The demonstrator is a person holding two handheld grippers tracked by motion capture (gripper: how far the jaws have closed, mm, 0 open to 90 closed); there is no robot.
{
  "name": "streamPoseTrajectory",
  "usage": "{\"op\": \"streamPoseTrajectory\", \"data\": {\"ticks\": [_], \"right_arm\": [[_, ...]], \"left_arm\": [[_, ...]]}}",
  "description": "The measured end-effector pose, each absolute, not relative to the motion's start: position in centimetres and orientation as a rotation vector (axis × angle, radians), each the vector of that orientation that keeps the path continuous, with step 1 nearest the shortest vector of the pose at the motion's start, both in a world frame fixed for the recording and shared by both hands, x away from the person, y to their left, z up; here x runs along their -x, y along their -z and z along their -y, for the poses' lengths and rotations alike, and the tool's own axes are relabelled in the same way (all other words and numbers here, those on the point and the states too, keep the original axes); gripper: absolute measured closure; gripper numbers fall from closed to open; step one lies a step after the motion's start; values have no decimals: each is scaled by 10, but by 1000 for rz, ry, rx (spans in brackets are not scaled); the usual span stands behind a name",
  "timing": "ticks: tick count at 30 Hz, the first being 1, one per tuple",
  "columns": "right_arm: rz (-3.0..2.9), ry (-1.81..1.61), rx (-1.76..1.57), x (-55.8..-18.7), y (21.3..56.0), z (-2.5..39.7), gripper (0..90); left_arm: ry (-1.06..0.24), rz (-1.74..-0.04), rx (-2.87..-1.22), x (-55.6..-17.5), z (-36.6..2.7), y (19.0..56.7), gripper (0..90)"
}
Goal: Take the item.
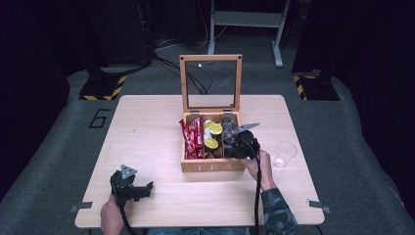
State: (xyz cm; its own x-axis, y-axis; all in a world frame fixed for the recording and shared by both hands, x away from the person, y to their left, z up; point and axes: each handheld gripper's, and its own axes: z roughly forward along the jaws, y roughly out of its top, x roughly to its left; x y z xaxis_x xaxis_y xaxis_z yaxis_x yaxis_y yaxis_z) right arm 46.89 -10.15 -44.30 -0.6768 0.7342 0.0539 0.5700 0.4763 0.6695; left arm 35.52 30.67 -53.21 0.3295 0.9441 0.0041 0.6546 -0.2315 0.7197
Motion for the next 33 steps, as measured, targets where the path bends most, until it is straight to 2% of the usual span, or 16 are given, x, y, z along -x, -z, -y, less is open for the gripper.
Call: {"op": "streamPoseTrajectory", "data": {"ticks": [7,10,17,33], "right_arm": [[-2494,-967,-1138,-469,445,100,647],[-2495,-957,-1131,-469,449,99,716],[-2490,-935,-1139,-469,450,101,815],[-2474,-936,-1100,-464,441,103,841]], "left_arm": [[-600,-1401,-1975,-355,-307,532,2],[-600,-1401,-1976,-355,-307,532,2],[-600,-1401,-1976,-355,-307,532,2],[-600,-1400,-1976,-355,-307,532,3]]}}
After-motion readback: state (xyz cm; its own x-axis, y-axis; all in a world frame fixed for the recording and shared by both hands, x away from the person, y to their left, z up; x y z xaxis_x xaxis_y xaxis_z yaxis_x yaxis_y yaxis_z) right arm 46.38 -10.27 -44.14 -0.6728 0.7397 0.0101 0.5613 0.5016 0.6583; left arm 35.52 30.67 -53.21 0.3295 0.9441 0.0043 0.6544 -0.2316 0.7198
